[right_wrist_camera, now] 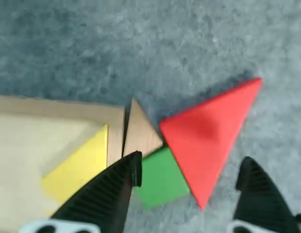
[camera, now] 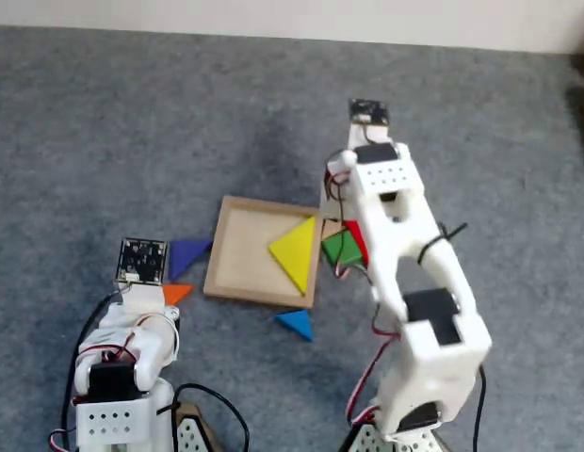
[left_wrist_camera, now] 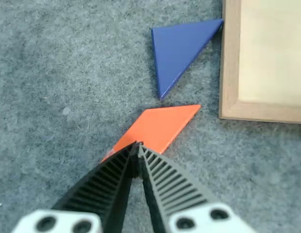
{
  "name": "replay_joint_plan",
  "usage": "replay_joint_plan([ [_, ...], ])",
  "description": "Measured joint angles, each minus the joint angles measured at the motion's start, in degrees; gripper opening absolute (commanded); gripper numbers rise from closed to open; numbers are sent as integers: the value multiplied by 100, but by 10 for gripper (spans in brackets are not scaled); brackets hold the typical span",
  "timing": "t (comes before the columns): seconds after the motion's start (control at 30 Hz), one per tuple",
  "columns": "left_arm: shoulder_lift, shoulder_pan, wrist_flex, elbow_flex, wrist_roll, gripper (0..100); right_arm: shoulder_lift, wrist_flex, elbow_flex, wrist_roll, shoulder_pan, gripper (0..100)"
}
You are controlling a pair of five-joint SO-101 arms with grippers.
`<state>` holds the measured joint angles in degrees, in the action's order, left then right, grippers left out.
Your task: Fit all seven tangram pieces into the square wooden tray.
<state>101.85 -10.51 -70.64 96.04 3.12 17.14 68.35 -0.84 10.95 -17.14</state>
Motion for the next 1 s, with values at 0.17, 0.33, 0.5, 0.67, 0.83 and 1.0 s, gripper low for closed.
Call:
replay_joint_plan([
  [0.17, 0, 0, 0, 0, 0, 5, 615, 9, -536, 0, 53, 337],
  [0.33, 0, 0, 0, 0, 0, 5, 835, 9, -765, 246, 325, 338],
  [0.5, 0, 0, 0, 0, 0, 5, 1090, 53, -765, 246, 378, 338],
  [0.67, 0, 0, 0, 0, 0, 5, 1125, 193, -774, 273, 360, 338],
  [0.83, 0, 0, 0, 0, 0, 5, 1125, 193, -774, 299, 343, 338],
  [1.0, 0, 0, 0, 0, 0, 5, 1134, 193, -774, 299, 246, 338],
])
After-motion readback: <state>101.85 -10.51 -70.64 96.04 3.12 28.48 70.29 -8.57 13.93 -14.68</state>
